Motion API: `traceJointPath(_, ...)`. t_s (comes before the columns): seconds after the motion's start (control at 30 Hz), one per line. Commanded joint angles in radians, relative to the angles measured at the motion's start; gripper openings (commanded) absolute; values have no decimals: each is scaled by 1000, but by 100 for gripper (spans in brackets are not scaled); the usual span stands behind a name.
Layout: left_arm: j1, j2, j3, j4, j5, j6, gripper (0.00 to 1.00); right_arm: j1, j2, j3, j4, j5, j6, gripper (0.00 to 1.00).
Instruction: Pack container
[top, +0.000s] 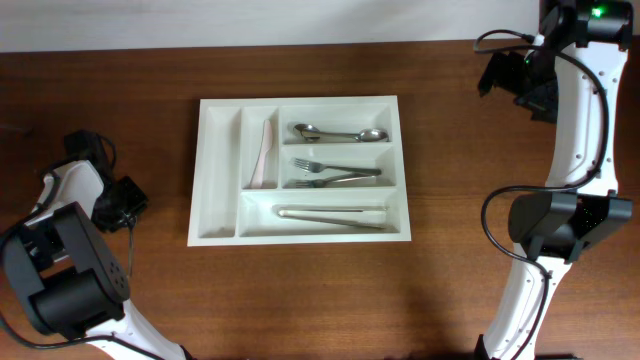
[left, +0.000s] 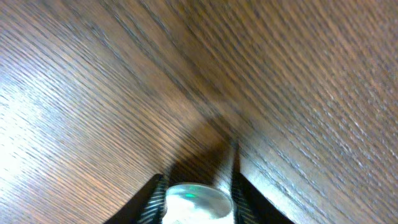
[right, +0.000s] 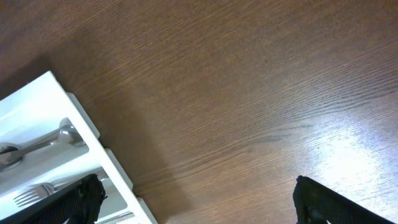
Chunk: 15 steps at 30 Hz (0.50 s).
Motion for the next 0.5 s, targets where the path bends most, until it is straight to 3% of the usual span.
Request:
traceJointPath(0.0,8,66,-62,-33,5,-9,31,-2,-12,5,-2,-5,9,99)
traceJointPath(0.07,8,66,-62,-34,6,-9,30,-2,-12,5,-2,-5,8,99)
traceJointPath(0.27,8,66,-61,-36,9,-9,15,-2,-12,5,-2,-5,9,99)
traceJointPath(0.37,8,66,-61,-36,14,-13,2,-2,-12,5,-2,-5,9,99)
traceJointPath(0.47,8,66,-61,-33,32,-13,2,-2,-12,5,-2,-5,8,99)
